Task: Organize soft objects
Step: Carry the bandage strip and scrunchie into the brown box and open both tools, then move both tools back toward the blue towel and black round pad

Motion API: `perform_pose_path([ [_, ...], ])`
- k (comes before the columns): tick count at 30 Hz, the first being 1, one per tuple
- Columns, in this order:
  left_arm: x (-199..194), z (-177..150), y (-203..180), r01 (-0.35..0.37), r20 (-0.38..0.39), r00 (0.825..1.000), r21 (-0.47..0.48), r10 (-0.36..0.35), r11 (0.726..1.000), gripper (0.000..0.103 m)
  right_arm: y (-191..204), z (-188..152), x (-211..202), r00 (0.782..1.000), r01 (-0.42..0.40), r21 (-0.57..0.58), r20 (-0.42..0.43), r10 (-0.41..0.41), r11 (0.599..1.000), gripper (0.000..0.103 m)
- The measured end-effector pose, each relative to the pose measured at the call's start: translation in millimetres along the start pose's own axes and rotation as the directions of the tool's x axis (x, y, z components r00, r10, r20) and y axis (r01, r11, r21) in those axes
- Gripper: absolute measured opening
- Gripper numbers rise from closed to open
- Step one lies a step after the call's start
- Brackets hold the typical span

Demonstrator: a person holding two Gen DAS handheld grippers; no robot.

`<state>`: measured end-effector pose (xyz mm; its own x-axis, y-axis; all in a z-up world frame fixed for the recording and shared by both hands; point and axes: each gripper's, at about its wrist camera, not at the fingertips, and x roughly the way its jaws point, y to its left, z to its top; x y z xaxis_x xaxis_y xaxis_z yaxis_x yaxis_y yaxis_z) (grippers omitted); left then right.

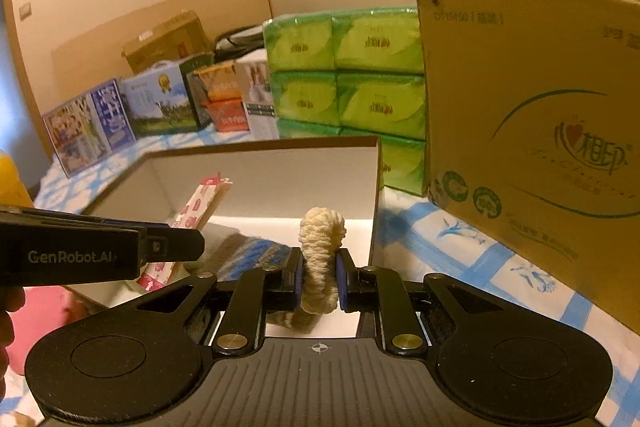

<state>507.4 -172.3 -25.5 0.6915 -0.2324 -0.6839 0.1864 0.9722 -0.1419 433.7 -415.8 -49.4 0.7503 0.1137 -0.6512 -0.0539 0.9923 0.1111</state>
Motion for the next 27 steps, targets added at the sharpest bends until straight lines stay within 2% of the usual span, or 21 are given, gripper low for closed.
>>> perform_pose_path([
  [3, 12, -2, 3, -0.007, -0.024, 1.0, -0.016, 0.007, 1.0, 0.024, -3, -1, 8, 1.0, -0.003, -0.001, -0.005, 0.003, 1.0, 0.02],
  [4, 15, -3, 3, -0.01, -0.033, 0.999, -0.02, 0.009, 1.0, 0.024, -4, -1, 10, 1.0, 0.001, -0.002, -0.005, -0.001, 1.0, 0.028],
  [7, 21, -6, 1, -0.015, -0.043, 0.999, -0.003, 0.014, 1.0, 0.034, -5, 0, 13, 1.0, -0.019, 0.005, -0.007, 0.019, 1.0, 0.036],
  [14, 22, -7, 13, -0.041, -0.06, 0.997, -0.04, 0.039, 0.998, 0.04, 3, 0, 10, 1.0, -0.004, -0.022, -0.004, 0.004, 1.0, 0.04],
  [21, 9, -4, 16, -0.045, -0.044, 0.998, -0.035, 0.043, 0.998, 0.042, 9, 3, 2, 1.0, 0.009, -0.033, 0.012, -0.009, 0.999, 0.051],
  [27, -13, -2, 14, -0.036, -0.021, 0.999, -0.007, 0.036, 0.999, 0.042, 7, 5, -21, 0.999, 0.016, 0.022, 0.027, -0.017, 1.0, 0.053],
])
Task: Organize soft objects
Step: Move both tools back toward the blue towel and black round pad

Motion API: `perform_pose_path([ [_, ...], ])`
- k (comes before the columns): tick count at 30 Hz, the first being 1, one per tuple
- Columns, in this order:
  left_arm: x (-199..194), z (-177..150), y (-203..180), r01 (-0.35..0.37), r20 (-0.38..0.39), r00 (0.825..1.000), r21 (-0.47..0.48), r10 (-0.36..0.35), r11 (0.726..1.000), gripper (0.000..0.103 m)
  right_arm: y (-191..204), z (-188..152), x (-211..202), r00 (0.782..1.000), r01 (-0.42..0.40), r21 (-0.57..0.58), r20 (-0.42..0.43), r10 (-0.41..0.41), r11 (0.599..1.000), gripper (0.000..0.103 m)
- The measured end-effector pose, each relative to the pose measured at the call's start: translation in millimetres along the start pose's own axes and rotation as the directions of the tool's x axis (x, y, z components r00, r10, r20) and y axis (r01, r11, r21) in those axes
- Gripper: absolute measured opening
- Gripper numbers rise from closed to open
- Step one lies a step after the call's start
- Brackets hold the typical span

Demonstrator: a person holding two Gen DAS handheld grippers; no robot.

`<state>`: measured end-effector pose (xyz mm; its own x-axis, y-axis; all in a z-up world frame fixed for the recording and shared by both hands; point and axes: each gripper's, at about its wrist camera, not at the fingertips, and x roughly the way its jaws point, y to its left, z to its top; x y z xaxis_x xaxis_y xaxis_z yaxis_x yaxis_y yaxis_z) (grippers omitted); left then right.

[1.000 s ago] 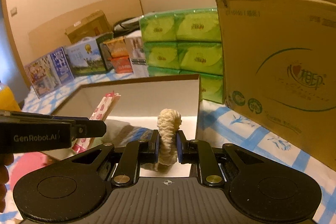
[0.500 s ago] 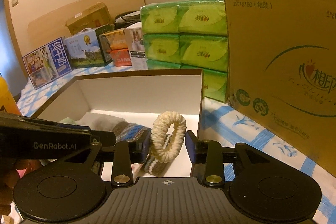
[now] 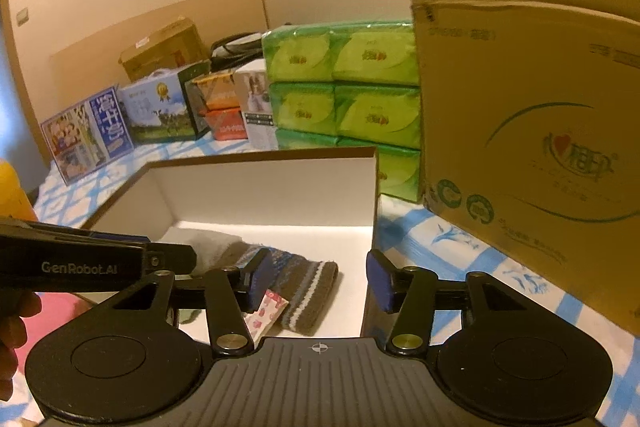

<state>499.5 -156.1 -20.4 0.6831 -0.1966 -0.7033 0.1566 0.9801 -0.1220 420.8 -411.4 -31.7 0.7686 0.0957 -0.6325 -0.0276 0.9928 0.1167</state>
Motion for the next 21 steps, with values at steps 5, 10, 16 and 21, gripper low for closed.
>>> perform_pose_path([
  [5, -30, -6, -2, 0.037, 0.02, 0.999, 0.002, -0.037, 0.999, 0.042, 2, -3, -32, 1.0, -0.001, 0.048, 0.02, 0.0, 0.999, 0.053],
  [10, -73, -24, -4, 0.075, 0.04, 0.996, 0.012, -0.075, 0.997, 0.042, 8, -11, -76, 0.999, -0.017, 0.114, 0.04, 0.013, 0.993, 0.055],
  [16, -127, -51, -4, 0.093, 0.05, 0.994, 0.028, -0.095, 0.995, 0.044, 28, -26, -128, 0.998, -0.036, 0.141, 0.056, 0.028, 0.989, 0.057],
  [21, -170, -76, 6, 0.095, 0.061, 0.993, 0.029, -0.096, 0.995, 0.044, 48, -44, -164, 0.998, -0.025, 0.153, 0.055, 0.017, 0.988, 0.059],
])
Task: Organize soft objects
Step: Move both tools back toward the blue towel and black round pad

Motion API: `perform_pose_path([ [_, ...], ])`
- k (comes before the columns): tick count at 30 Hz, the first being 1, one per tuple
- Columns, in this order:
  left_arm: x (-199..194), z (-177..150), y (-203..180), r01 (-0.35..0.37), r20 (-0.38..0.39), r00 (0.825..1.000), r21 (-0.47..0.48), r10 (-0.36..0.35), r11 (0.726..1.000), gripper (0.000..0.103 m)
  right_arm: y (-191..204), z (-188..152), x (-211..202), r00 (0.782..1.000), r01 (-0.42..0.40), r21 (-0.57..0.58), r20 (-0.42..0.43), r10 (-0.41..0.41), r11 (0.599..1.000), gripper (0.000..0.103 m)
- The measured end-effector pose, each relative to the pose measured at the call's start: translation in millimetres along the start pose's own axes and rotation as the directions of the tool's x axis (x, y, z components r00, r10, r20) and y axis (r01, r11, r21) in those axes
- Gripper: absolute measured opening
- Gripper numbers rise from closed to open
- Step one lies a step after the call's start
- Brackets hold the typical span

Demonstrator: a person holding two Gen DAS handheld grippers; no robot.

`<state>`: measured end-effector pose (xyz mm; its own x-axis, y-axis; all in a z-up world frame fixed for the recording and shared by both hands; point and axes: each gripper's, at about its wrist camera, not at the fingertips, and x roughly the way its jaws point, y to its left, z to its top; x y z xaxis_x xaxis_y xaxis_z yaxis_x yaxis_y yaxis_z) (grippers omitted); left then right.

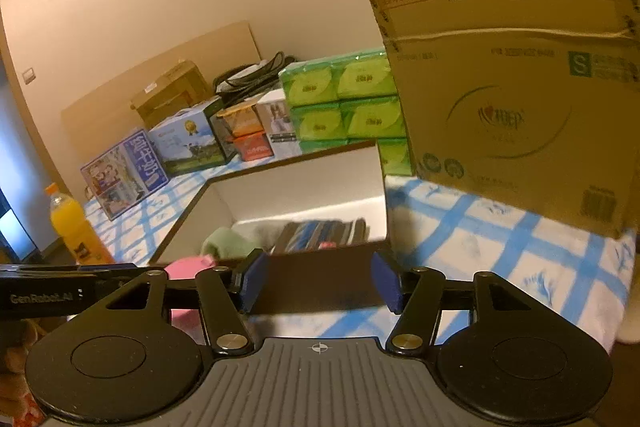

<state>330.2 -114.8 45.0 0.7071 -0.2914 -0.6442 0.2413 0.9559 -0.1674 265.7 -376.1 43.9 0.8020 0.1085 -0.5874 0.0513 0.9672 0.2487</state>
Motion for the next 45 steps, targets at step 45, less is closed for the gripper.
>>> perform_pose_path([
  [45, -176, -151, 82, -0.171, -0.025, 0.985, -0.067, 0.17, 0.983, 0.05, 115, -131, -91, 0.984, -0.051, -0.025, -0.173, 0.046, 0.998, 0.063],
])
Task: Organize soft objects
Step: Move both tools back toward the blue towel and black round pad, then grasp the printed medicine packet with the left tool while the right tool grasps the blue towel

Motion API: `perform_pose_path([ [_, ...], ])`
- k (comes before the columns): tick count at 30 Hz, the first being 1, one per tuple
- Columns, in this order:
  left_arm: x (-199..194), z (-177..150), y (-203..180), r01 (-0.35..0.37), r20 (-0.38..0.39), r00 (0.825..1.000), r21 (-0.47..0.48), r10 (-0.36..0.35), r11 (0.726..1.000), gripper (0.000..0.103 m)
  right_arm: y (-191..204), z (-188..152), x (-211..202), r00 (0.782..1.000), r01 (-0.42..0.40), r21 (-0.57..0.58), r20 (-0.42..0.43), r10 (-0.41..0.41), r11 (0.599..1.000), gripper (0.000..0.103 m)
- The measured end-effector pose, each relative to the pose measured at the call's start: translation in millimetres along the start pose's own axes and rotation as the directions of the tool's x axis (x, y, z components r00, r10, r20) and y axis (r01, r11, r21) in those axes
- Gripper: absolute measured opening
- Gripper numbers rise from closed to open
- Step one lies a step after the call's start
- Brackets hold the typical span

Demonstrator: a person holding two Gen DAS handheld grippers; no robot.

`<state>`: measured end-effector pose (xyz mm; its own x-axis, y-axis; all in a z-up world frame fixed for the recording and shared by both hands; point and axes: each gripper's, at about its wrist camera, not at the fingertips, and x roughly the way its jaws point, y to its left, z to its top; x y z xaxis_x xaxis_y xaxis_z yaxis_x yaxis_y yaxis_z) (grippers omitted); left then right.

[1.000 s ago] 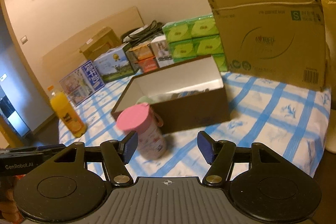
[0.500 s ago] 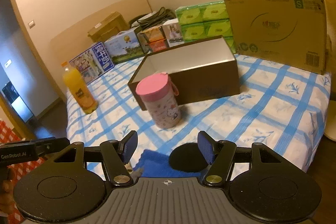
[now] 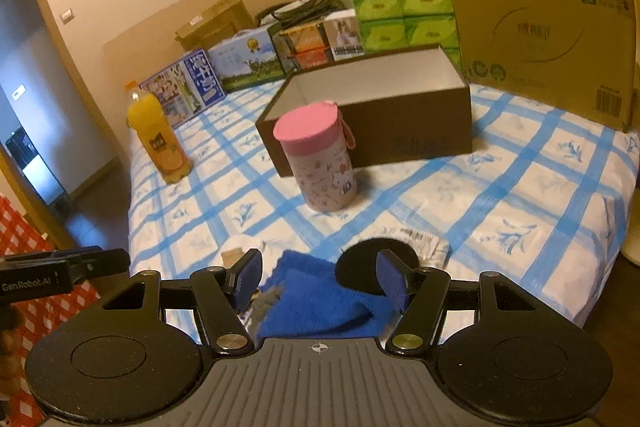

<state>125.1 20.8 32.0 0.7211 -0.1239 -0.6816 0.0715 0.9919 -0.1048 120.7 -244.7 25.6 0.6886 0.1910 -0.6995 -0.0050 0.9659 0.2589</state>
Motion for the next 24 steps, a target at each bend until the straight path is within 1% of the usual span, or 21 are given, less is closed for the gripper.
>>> perform_pose_path([
  [5, 4, -11, 4, -0.018, -0.015, 1.0, 0.014, 0.018, 1.0, 0.05, -3, -11, 8, 0.999, 0.024, -0.003, -0.034, -0.024, 1.0, 0.063],
  [12, 12, -25, 12, -0.039, -0.05, 0.998, 0.019, 0.04, 0.999, 0.05, -7, -22, 16, 0.997, 0.038, 0.005, -0.071, -0.038, 0.999, 0.063],
  [24, 29, -38, 21, -0.047, -0.107, 0.993, 0.009, 0.047, 0.999, 0.05, -10, -31, 31, 0.993, 0.066, -0.017, -0.096, -0.068, 0.998, 0.063],
])
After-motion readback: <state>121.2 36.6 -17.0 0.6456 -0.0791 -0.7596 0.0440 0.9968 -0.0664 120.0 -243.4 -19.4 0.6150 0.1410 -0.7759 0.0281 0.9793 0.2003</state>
